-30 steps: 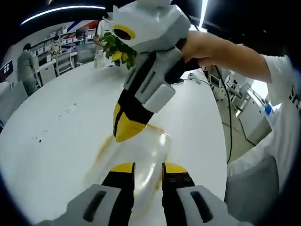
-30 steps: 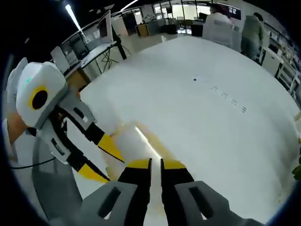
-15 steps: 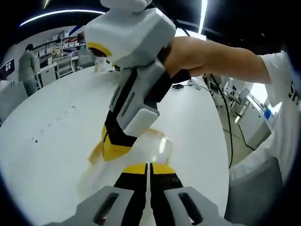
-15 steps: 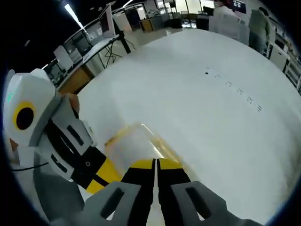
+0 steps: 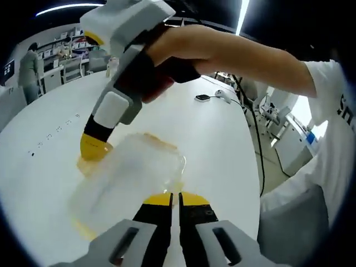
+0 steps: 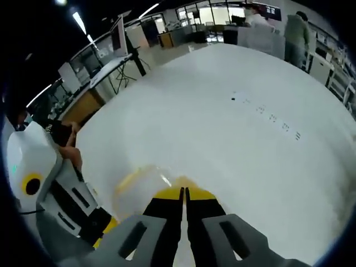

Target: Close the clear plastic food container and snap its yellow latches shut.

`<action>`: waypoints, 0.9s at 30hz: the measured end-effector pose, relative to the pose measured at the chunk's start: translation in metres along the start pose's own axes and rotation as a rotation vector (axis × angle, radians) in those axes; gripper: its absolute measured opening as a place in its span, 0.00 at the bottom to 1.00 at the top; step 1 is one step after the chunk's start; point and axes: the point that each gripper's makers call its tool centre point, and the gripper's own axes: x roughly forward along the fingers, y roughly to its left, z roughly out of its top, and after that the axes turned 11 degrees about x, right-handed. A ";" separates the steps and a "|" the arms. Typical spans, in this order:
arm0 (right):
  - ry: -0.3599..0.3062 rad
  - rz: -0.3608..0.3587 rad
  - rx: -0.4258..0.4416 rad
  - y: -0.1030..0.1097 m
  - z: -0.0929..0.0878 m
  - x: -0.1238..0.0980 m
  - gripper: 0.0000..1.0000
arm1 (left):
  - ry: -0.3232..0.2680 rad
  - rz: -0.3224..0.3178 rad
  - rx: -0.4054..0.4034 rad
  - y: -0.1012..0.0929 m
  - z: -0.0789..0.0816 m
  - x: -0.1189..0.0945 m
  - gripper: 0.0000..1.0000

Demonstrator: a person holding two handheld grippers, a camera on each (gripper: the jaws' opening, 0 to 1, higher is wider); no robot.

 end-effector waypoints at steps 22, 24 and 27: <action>0.074 0.123 -0.297 0.018 0.000 -0.011 0.23 | 0.028 0.044 0.313 0.003 0.007 -0.016 0.30; 0.144 0.149 -0.400 0.024 -0.013 -0.012 0.29 | 0.068 0.092 0.380 0.012 0.005 -0.015 0.31; 0.257 0.166 -0.542 0.027 -0.032 -0.013 0.31 | 0.167 0.115 0.496 0.019 -0.009 -0.010 0.30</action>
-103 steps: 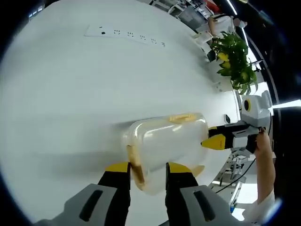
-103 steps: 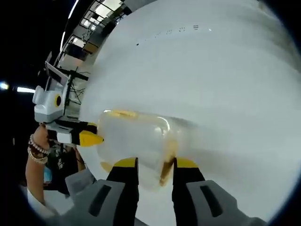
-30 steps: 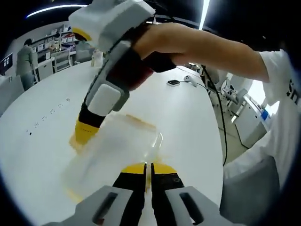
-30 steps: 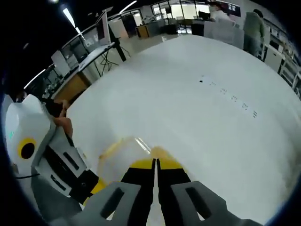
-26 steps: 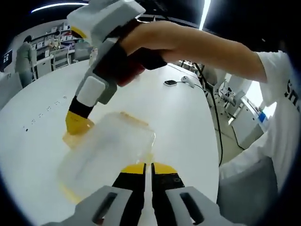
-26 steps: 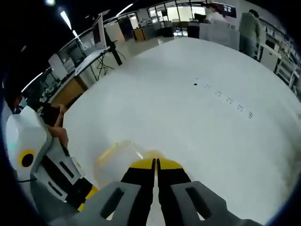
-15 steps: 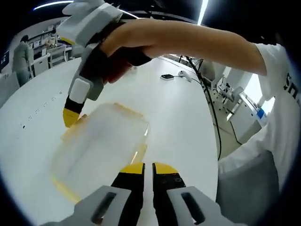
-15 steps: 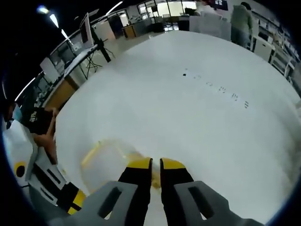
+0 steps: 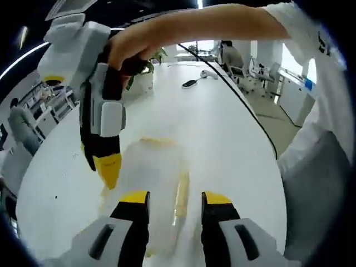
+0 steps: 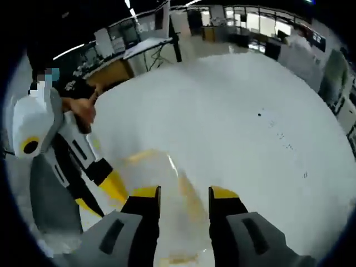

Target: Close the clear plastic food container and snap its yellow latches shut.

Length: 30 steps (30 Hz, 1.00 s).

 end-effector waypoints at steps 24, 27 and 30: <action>0.348 0.060 -0.168 -0.005 -0.016 0.011 0.27 | 0.073 0.099 0.175 0.003 -0.003 0.014 0.26; 0.365 0.057 -0.167 -0.004 -0.017 0.012 0.26 | 0.078 0.105 0.199 0.002 -0.002 0.016 0.25; 0.388 0.047 -0.172 -0.008 -0.015 0.014 0.26 | 0.080 0.114 0.231 0.002 -0.002 0.017 0.24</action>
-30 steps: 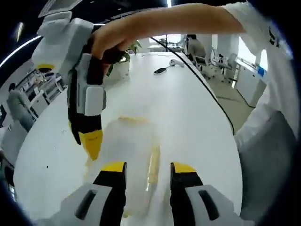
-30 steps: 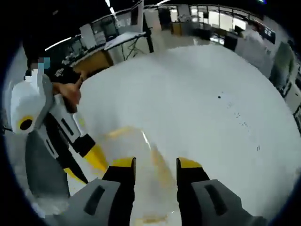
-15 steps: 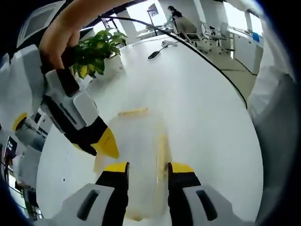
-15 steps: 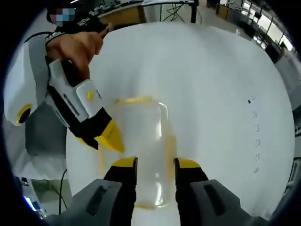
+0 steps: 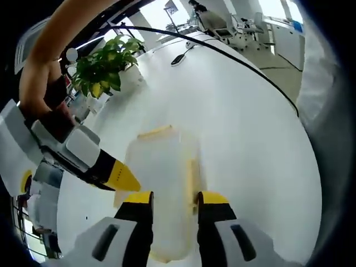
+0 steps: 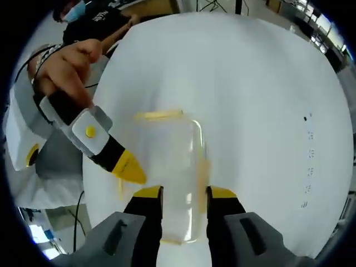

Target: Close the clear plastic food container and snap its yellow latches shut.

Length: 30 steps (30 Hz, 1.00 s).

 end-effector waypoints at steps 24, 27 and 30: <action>0.098 0.133 0.026 0.010 -0.013 0.005 0.24 | 0.025 0.021 0.095 -0.002 0.000 0.002 0.22; 0.054 0.153 0.038 0.005 -0.011 0.005 0.24 | 0.020 0.028 0.099 -0.001 0.001 0.001 0.22; 0.048 0.152 0.029 0.006 -0.009 0.004 0.25 | 0.019 0.030 0.094 -0.001 0.001 0.001 0.22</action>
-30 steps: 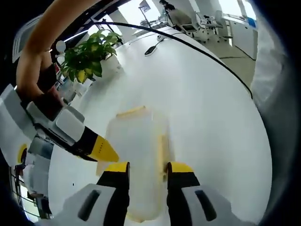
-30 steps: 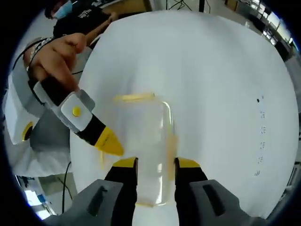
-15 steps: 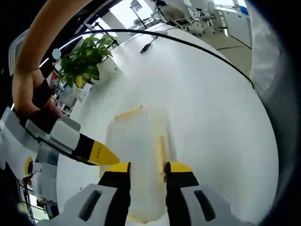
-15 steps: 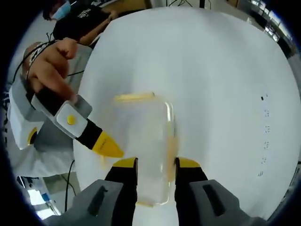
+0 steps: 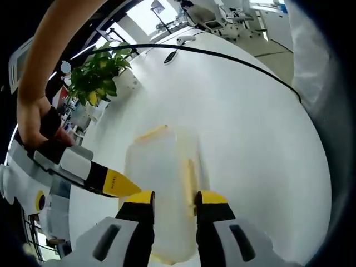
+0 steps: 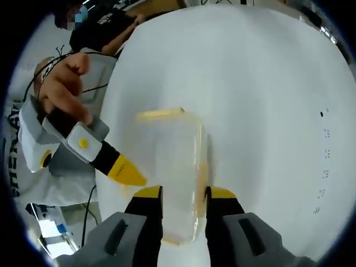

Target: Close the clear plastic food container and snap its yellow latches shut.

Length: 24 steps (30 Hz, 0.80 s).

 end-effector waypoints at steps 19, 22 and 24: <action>-0.225 -0.205 -0.019 0.004 0.006 -0.016 0.28 | 0.013 -0.036 -0.386 0.008 -0.021 -0.022 0.67; -0.273 -0.182 0.007 0.014 -0.003 -0.018 0.39 | 0.035 -0.053 -0.392 0.009 -0.030 -0.027 0.71; -0.277 -0.198 0.000 0.019 -0.014 -0.017 0.44 | 0.131 -0.057 -0.407 0.011 -0.049 -0.033 0.68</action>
